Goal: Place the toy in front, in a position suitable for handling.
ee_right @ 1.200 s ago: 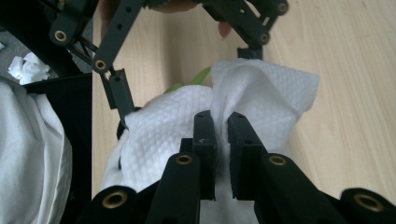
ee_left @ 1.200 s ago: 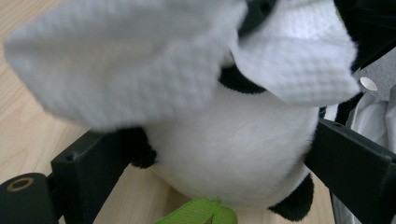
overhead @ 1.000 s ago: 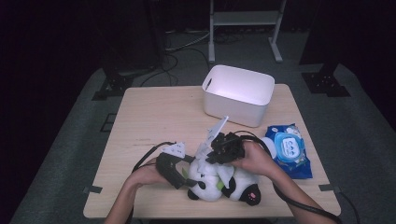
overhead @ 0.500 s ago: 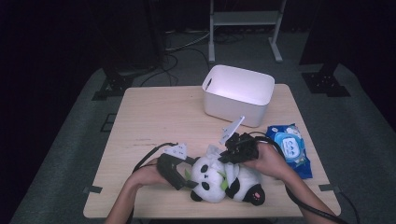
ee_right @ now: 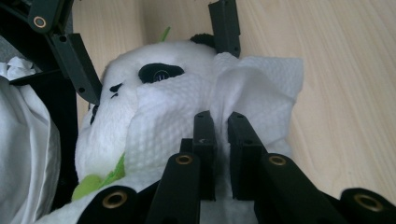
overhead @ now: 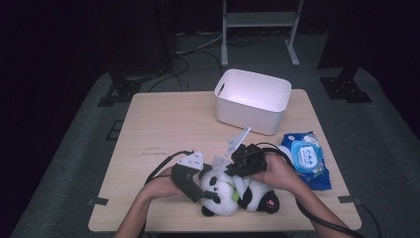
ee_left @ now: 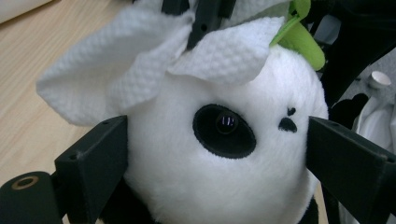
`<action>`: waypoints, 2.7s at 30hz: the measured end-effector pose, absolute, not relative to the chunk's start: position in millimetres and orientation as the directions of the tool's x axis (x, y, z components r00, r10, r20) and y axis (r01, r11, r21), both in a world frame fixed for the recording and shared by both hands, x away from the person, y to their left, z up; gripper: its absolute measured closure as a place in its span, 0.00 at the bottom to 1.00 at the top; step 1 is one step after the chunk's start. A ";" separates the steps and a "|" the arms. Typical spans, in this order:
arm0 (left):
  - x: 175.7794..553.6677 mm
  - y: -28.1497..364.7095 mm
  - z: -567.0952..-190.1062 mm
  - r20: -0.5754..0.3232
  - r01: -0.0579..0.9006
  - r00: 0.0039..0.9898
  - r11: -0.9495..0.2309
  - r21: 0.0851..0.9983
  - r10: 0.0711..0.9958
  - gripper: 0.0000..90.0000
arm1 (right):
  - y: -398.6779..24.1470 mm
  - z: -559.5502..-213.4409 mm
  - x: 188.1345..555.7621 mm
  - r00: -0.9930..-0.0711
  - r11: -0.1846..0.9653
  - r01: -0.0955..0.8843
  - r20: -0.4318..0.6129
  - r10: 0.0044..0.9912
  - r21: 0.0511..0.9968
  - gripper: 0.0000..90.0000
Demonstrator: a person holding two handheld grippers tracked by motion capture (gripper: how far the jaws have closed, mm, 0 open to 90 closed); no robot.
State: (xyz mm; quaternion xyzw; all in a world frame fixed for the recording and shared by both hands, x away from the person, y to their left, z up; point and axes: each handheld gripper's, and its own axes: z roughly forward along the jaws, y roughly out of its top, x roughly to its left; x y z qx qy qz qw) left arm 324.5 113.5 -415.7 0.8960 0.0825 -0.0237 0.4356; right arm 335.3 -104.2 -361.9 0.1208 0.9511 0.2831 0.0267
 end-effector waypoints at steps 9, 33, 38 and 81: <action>325.9 113.6 -418.9 -0.119 0.179 0.983 -0.615 0.768 0.138 0.08 | -139.5 -346.8 336.1 -0.953 0.753 0.251 0.019 0.302 0.608 0.91; 327.1 115.2 -420.3 -0.116 0.180 0.983 -0.620 0.764 0.142 0.08 | -197.5 -366.8 312.7 -0.927 0.715 0.321 0.054 0.370 0.621 0.91; 327.6 115.3 -420.3 -0.117 0.179 0.983 -0.620 0.764 0.141 0.08 | -205.6 -370.5 310.2 -0.920 0.705 0.343 0.069 0.387 0.621 0.91; 323.7 122.7 -399.9 -0.075 0.159 0.984 -0.627 0.763 0.158 0.08 | -137.9 -374.1 334.3 -0.945 0.710 0.291 0.077 0.318 0.641 0.91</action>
